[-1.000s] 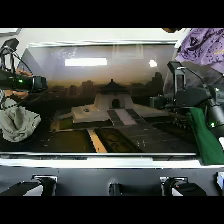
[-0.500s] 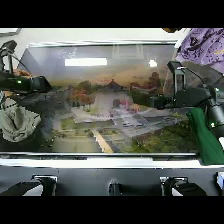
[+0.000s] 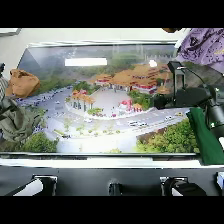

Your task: Fold the clothes and pants, and hang the long-sleeved shirts on hangers.

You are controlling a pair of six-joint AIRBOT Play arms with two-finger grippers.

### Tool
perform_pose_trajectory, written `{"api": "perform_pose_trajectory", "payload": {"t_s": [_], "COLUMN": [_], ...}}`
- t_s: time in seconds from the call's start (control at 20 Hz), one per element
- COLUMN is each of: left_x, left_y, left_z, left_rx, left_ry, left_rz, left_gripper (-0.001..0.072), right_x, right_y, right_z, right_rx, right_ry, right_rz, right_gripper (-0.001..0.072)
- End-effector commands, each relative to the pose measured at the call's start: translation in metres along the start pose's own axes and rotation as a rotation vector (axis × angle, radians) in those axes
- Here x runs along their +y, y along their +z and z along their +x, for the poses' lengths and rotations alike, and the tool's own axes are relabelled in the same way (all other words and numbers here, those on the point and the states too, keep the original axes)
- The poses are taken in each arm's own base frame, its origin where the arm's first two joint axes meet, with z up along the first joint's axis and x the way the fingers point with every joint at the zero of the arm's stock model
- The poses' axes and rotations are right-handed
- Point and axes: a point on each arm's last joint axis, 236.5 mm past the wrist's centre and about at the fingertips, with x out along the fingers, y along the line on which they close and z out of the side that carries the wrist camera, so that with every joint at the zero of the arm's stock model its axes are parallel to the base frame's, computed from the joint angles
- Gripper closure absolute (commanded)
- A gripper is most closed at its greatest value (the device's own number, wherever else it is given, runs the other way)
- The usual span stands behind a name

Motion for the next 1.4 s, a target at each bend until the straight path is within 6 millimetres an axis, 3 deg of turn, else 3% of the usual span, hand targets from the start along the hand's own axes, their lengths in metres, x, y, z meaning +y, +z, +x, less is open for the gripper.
{"api": "perform_pose_trajectory", "payload": {"t_s": [0.0,0.15,0.35,0.55,0.6,0.65,0.7,0.8,0.9,0.95,1.15,1.25,1.35], "left_x": [0.055,0.075,0.094,0.102,0.1,0.097,0.093,0.078,0.044,0.017,-0.124,-0.192,-0.248], "left_y": [0.015,0.021,0.012,0.001,-0.003,-0.01,-0.016,-0.03,-0.044,-0.049,-0.07,-0.103,-0.153], "left_z": [0.034,0.064,0.112,0.14,0.142,0.142,0.139,0.13,0.115,0.104,0.04,0.006,-0.018], "left_rx": [-0.122,-0.15,-0.093,-0.047,-0.027,0.007,0.042,0.124,0.189,0.205,0.173,0.189,0.25], "left_ry": [0.047,0.065,0.085,0.092,0.087,0.079,0.069,0.056,0.006,-0.037,-0.279,-0.386,-0.466], "left_rz": [-0.122,-0.159,-0.198,-0.212,-0.219,-0.23,-0.228,-0.206,-0.174,-0.145,-0.005,0.048,0.123], "left_gripper": [-0.0013,-0.0013,-0.0013,-0.0013,0.0108,0.0587,0.0695,0.0696,0.0697,0.0698,0.0698,0.0697,0.0697], "right_x": [0.0,0.0,0.0,0.001,0.001,0.001,0.001,0.001,0.0,0.0,0.001,-0.002,-0.009], "right_y": [-0.001,-0.001,-0.001,-0.001,-0.001,-0.001,-0.001,-0.001,-0.001,-0.002,-0.014,-0.022,-0.032], "right_z": [0.0,0.0,0.0,0.0,0.0,0.0,0.0,0.0,0.0,0.0,-0.001,-0.001,-0.003], "right_rx": [0.002,0.002,0.002,0.003,0.003,0.003,0.003,0.003,0.004,0.007,0.057,0.094,0.135], "right_ry": [0.001,0.0,0.001,0.001,0.001,0.002,0.002,0.001,0.001,0.001,0.002,-0.009,-0.038], "right_rz": [0.0,-0.001,0.0,0.001,0.001,0.001,0.001,0.0,0.0,0.0,-0.002,-0.008,-0.023], "right_gripper": [0.0681,0.0681,0.0681,0.0681,0.0681,0.0681,0.0681,0.0681,0.0681,0.0681,0.0681,0.0681,0.068]}}
